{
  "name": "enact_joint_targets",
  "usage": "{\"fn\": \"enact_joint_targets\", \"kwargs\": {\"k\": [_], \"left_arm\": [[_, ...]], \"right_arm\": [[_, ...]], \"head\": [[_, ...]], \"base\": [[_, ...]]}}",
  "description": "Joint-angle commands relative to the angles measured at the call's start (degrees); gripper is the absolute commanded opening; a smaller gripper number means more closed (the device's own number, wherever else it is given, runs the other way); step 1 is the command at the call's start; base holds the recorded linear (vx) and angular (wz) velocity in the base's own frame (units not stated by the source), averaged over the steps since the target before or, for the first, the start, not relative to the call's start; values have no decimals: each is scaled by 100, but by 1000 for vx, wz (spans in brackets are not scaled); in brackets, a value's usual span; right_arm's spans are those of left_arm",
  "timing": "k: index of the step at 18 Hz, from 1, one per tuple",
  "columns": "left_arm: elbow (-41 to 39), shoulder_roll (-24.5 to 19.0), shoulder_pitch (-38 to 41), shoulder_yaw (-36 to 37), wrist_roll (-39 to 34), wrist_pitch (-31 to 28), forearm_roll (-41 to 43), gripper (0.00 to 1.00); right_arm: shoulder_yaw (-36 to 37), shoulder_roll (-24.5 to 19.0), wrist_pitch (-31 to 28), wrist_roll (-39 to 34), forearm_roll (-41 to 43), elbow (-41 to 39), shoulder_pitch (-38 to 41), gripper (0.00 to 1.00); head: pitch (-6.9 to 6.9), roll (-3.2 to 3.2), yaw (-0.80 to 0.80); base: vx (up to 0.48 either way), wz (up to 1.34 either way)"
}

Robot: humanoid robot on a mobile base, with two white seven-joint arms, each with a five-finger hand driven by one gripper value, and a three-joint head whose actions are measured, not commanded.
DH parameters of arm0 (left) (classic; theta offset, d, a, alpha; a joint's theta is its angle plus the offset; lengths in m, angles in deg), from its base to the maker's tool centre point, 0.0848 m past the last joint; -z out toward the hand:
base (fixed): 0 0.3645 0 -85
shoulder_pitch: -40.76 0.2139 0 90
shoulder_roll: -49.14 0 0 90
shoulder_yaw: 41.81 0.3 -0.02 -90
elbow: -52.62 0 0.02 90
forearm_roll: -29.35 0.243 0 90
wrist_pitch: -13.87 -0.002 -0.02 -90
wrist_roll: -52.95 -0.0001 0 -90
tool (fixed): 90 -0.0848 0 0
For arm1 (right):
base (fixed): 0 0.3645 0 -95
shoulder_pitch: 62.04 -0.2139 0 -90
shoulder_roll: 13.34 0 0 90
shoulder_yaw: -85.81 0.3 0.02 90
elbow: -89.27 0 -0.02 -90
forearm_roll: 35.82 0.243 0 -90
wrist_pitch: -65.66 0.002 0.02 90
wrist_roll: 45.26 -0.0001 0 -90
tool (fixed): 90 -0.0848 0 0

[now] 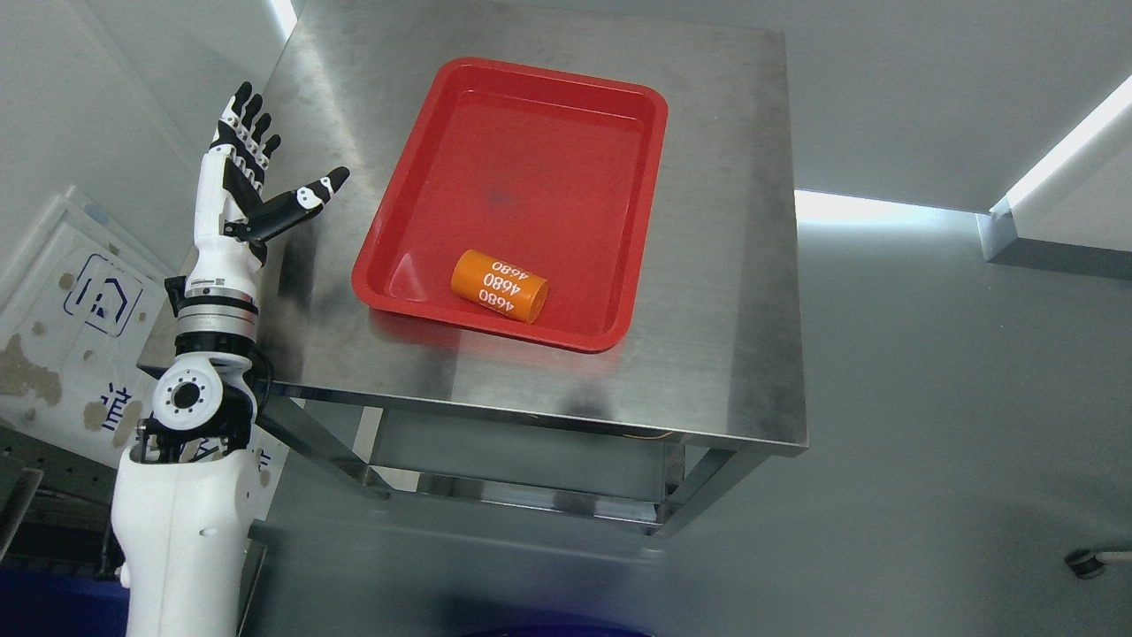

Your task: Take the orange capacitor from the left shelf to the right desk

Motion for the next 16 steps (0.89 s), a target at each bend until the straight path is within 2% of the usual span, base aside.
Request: {"fn": "enact_joint_targets", "kwargs": {"k": [1,11,16], "left_arm": [[-33,-82,207,-285,-36,63,59,100],[-24,296,322,-109,-19,19,314,100],[-33,323,295,-57,-1,19,385,100]], "right_arm": [[62,100,27,2,-26,-193,-9,100],[62,100,27,2,-26,-193,-9,100],[62,100,27,2,-26,-193,-9,100]], "head": [[0,0,0],[0,0,0],[0,0,0]], "base": [[0,0],[0,0],[0,2]]}}
